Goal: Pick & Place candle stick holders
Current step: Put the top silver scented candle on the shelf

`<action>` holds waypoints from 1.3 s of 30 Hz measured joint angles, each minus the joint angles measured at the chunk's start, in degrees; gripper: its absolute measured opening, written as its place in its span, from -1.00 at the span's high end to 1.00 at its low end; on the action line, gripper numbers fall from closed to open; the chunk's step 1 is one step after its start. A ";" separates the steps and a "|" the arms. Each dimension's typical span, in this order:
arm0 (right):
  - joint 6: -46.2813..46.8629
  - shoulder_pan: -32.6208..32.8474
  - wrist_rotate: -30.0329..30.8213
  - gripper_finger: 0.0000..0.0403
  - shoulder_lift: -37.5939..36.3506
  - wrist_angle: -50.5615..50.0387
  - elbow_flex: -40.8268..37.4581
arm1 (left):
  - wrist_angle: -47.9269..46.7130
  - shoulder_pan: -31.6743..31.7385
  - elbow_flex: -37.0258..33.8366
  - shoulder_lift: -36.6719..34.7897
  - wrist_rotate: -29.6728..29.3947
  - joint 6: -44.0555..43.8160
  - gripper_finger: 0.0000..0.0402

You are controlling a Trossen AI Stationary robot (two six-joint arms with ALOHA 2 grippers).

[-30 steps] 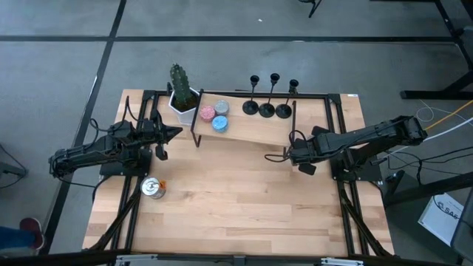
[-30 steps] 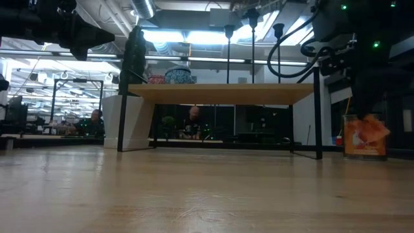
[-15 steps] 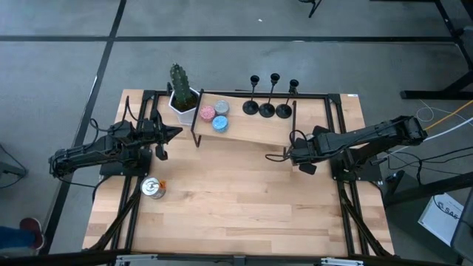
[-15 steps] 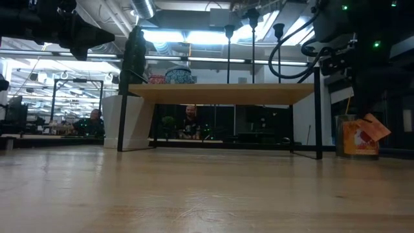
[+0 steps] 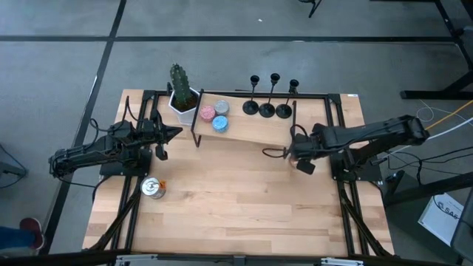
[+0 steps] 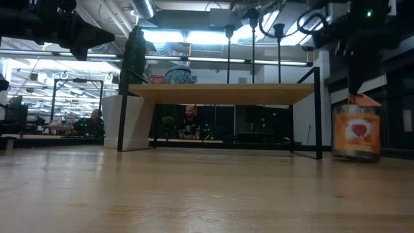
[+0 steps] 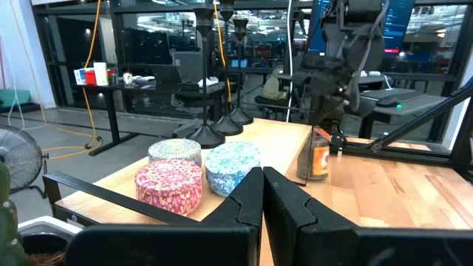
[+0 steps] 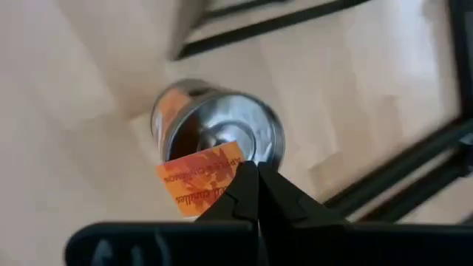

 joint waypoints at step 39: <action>7.53 5.40 -1.89 1.00 -0.44 1.34 1.58 | -0.02 0.01 0.00 0.00 -0.01 0.00 0.97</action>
